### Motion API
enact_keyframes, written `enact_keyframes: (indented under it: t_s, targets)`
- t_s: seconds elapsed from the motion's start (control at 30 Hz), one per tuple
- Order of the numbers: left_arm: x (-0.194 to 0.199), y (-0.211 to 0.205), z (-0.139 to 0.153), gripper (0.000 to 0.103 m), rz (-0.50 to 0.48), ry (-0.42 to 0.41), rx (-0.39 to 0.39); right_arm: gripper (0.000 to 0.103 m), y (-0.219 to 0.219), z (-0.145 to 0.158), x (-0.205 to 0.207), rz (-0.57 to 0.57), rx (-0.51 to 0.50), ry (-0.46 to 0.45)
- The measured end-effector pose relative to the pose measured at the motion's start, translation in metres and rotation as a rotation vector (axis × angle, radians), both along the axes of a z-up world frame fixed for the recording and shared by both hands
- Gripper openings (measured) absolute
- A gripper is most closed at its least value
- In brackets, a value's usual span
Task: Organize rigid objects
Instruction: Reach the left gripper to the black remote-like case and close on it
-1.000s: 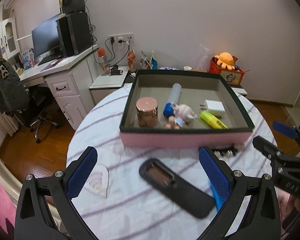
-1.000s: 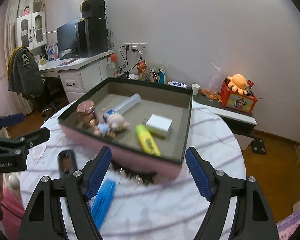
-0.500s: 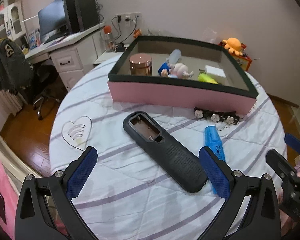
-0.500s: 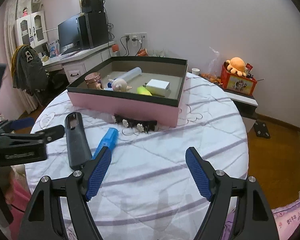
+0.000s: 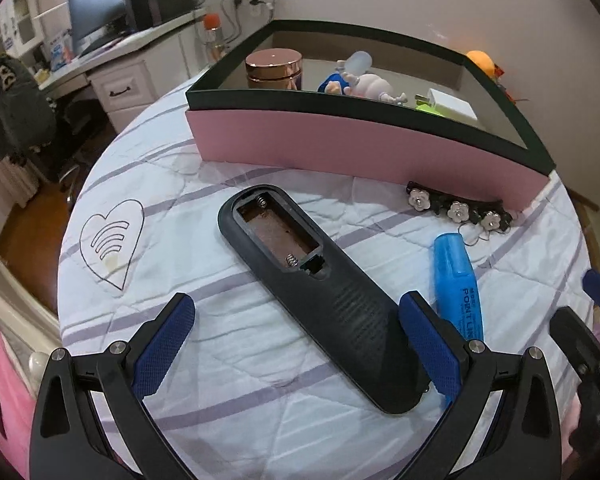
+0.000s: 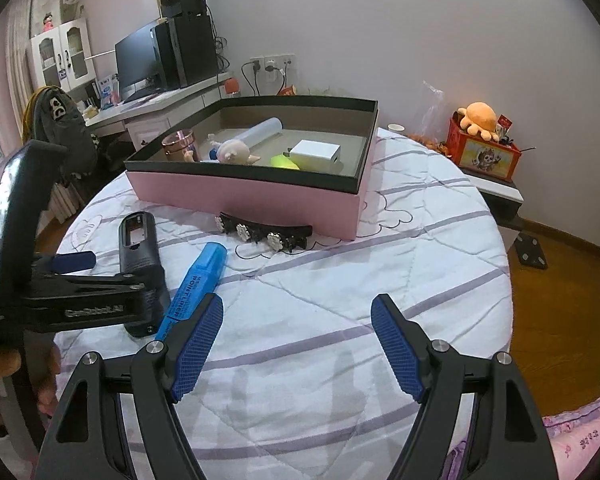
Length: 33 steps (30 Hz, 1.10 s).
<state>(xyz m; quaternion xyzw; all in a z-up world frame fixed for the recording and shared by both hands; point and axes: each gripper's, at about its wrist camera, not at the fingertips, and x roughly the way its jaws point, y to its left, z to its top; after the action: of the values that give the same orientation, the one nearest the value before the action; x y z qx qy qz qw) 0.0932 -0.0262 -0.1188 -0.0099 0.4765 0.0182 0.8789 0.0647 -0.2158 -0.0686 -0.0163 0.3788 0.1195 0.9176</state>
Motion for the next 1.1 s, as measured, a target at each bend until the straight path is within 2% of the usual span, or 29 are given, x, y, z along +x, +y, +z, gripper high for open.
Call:
enact_keyframes:
  t_s: [0.17, 0.23, 0.33, 0.4, 0.6, 0.7, 0.83, 0.97, 1.1]
  targets:
    - [0.000, 0.011, 0.004, 0.103, -0.010, 0.005, 0.010, 0.078, 0.010, -0.006, 0.004, 0.010, -0.005, 0.016]
    - [0.003, 0.014, 0.006, 0.103, 0.025, 0.006, 0.011, 0.078, 0.013, -0.007, 0.005, 0.010, -0.003, 0.019]
    - [0.008, 0.013, 0.004, 0.103, 0.021, 0.021, -0.068, 0.078, 0.017, -0.006, 0.004, 0.011, -0.005, 0.017]
    - [0.011, 0.007, 0.001, 0.103, 0.015, 0.034, -0.084, 0.078, 0.018, -0.006, 0.002, 0.013, -0.013, 0.013]
    - [0.014, -0.009, -0.009, 0.102, -0.017, 0.030, -0.012, 0.078, 0.012, -0.006, 0.002, -0.001, -0.018, 0.019]
    - [0.012, -0.009, -0.007, 0.093, -0.081, 0.017, 0.005, 0.078, 0.011, -0.006, 0.003, 0.004, -0.021, 0.020]
    - [0.010, 0.000, -0.003, 0.083, -0.134, 0.042, -0.006, 0.078, 0.012, -0.004, 0.003, 0.010, -0.014, 0.016]
    - [0.002, 0.009, 0.001, 0.082, -0.151, 0.056, 0.026, 0.078, 0.014, -0.005, 0.004, 0.018, -0.010, 0.017]
    - [-0.010, 0.025, 0.003, 0.084, -0.122, 0.046, 0.065, 0.078, 0.020, -0.006, 0.003, 0.033, -0.011, 0.019]
